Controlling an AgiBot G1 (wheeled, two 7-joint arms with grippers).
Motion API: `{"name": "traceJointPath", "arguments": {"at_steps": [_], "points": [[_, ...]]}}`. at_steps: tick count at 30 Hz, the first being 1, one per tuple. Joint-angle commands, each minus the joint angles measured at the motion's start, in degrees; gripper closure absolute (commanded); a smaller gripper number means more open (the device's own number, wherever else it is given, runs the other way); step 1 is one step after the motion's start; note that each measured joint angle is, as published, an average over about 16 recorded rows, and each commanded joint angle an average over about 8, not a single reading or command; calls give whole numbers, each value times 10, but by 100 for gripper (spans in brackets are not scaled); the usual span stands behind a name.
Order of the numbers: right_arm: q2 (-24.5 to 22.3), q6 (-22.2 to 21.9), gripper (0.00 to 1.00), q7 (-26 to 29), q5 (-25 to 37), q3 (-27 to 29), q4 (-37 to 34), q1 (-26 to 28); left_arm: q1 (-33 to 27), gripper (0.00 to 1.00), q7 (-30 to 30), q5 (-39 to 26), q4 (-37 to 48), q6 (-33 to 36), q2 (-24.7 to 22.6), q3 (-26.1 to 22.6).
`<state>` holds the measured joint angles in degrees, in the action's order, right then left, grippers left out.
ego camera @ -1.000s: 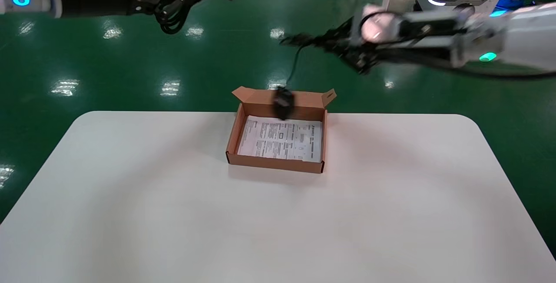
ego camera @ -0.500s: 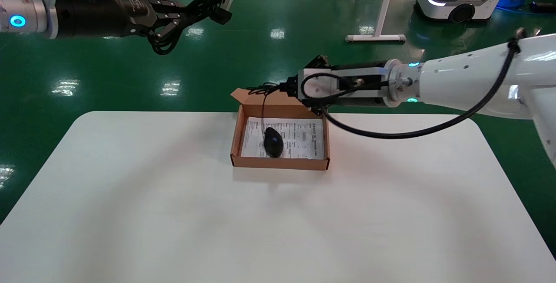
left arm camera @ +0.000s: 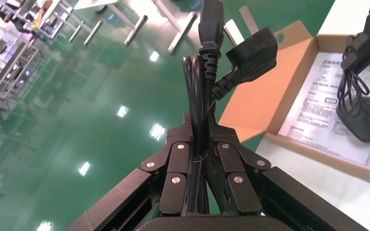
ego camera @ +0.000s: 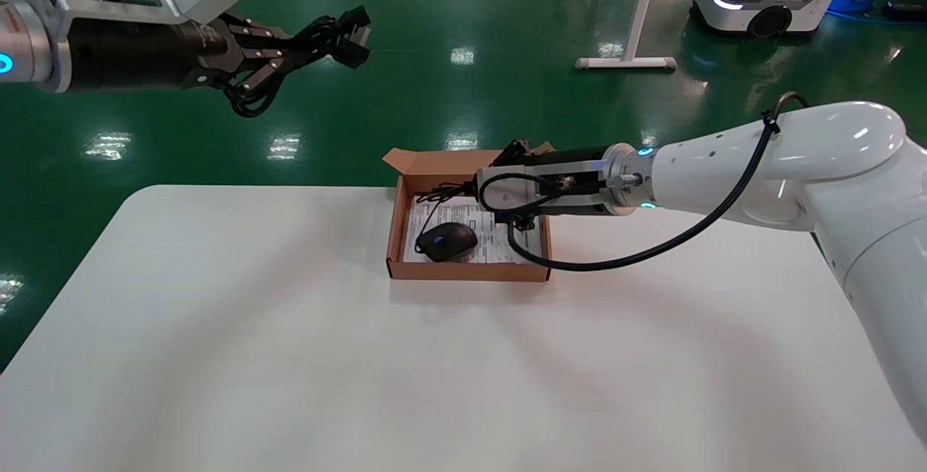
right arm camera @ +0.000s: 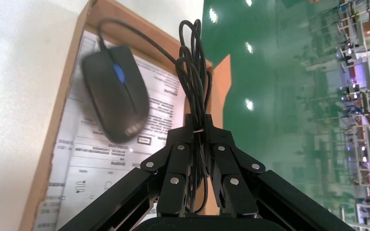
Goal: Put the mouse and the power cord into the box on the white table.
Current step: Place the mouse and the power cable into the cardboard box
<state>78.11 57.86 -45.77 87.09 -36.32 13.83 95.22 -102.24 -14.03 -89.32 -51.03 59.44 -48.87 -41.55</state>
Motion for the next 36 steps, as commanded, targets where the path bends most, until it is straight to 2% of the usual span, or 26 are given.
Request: {"name": "traceJointPath", "arguments": {"at_steps": [1, 7, 9, 16, 24, 28, 36], "points": [[1, -5, 93, 3, -3, -7, 0, -4, 7, 100, -26, -9, -28, -4, 11, -4], [1, -14, 19, 19, -14, -35, 13, -12, 21, 100, -73, -30, -80, -4, 23, -15], [1, -17, 0, 23, -19, -43, 17, -12, 24, 100, -81, -34, -89, 5, 25, -20], [0, -27, 0, 30, -37, -67, 22, -12, 33, 100, -77, -29, -81, 35, 9, -35], [-14, -35, 0, 29, -58, -82, 8, 9, 36, 100, 8, -6, 15, 33, -69, -41], [-52, -20, 0, 15, -71, -74, -17, 45, 36, 100, 70, 11, 86, 35, -128, -43], [-165, 39, 0, -15, -82, -62, -40, 95, 43, 100, 196, 29, 246, 27, -244, -49]]}}
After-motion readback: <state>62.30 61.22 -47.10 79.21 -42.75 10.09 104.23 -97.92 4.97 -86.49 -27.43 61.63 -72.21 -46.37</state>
